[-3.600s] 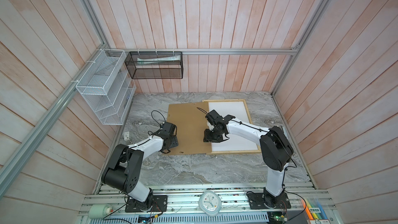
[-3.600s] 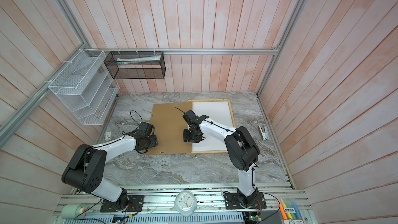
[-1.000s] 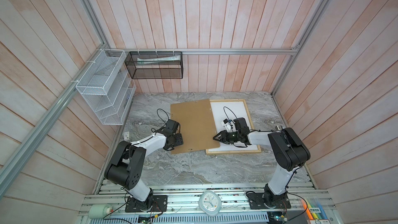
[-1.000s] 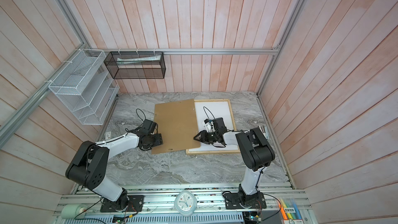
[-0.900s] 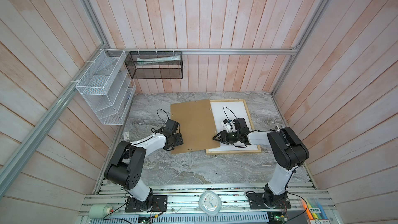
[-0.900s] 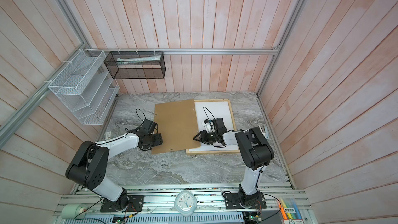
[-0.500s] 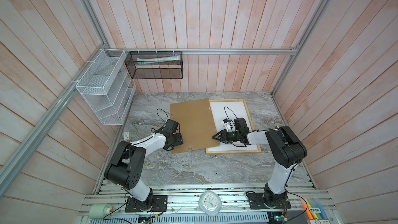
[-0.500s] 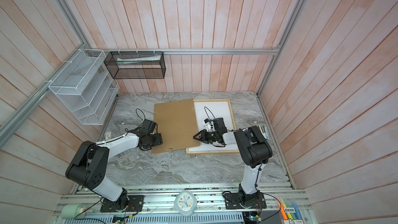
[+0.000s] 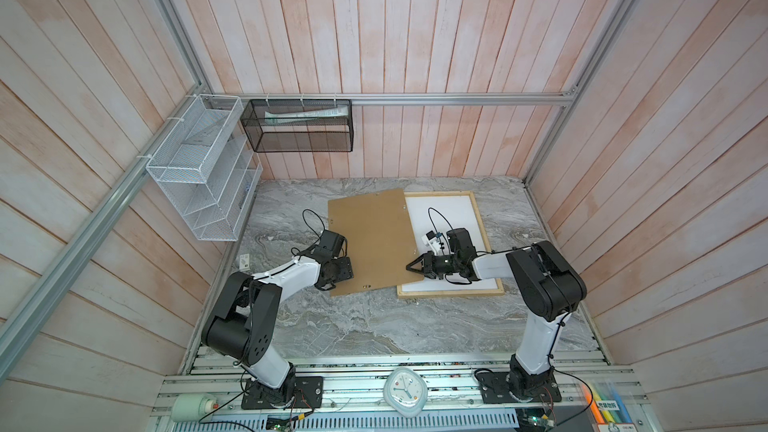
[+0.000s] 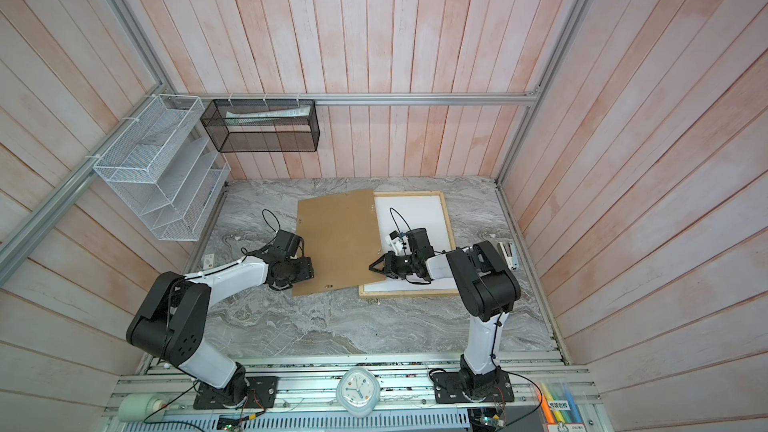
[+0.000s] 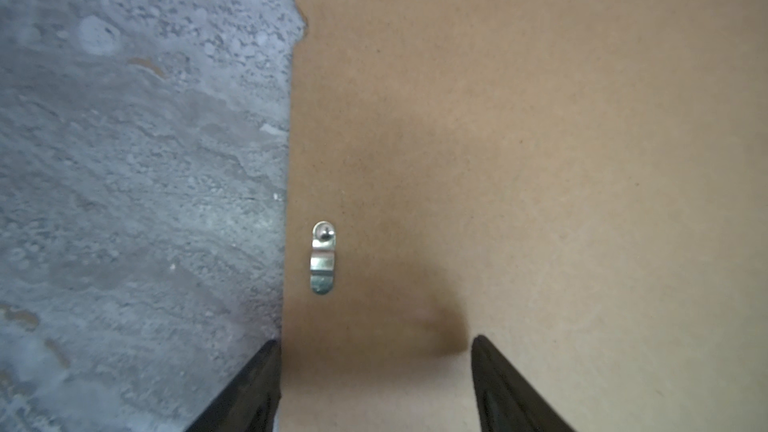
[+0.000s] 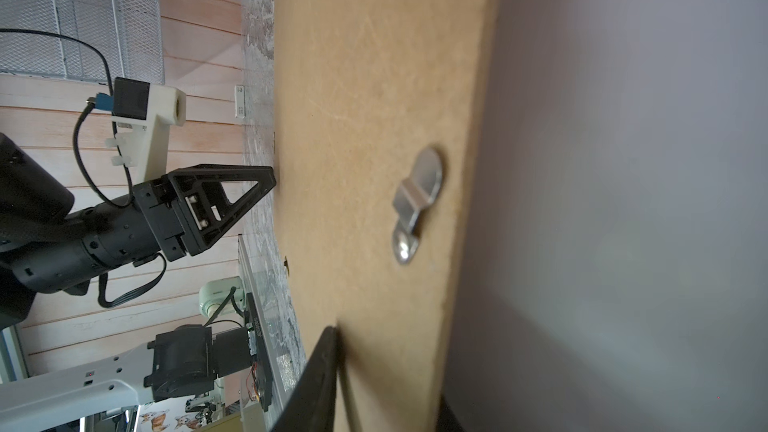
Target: Put the photo into the frame
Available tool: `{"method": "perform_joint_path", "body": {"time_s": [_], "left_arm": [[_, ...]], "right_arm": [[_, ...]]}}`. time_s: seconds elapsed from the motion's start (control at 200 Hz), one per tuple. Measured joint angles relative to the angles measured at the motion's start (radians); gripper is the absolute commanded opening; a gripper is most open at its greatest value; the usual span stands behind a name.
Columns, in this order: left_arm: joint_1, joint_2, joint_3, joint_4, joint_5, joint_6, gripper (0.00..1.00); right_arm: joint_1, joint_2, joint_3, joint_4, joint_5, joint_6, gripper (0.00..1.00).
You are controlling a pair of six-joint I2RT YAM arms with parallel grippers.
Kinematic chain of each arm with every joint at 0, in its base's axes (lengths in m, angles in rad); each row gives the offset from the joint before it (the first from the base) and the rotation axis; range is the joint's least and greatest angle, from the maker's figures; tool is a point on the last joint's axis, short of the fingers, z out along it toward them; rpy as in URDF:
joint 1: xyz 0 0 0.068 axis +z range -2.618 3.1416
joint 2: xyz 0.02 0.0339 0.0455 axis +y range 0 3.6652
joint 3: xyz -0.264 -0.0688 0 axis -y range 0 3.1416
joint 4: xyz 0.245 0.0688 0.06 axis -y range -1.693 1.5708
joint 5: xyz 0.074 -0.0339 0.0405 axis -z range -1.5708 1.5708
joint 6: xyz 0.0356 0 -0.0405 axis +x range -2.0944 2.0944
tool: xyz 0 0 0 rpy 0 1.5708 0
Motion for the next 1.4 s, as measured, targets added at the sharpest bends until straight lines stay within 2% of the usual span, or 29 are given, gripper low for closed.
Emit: {"method": "perform_joint_path", "body": {"time_s": [0.365, 0.685, 1.11, 1.4], "left_arm": [[0.001, -0.002, 0.0, 0.002, -0.009, -0.002, 0.73], [-0.01, -0.069, 0.021, -0.01, 0.021, 0.002, 0.73], [-0.045, -0.114, 0.112, 0.003, 0.071, 0.003, 0.72], [-0.129, -0.002, 0.18, 0.043, 0.098, -0.012, 0.71]], "right_arm": [[-0.004, -0.038, 0.045, -0.035, -0.036, 0.015, 0.06], [-0.018, -0.21, 0.068, -0.145, -0.037, 0.01, 0.02], [-0.174, -0.447, 0.148, -0.482, -0.005, -0.114, 0.0], [-0.35, -0.583, 0.173, -0.591, -0.001, -0.13, 0.0]]}}
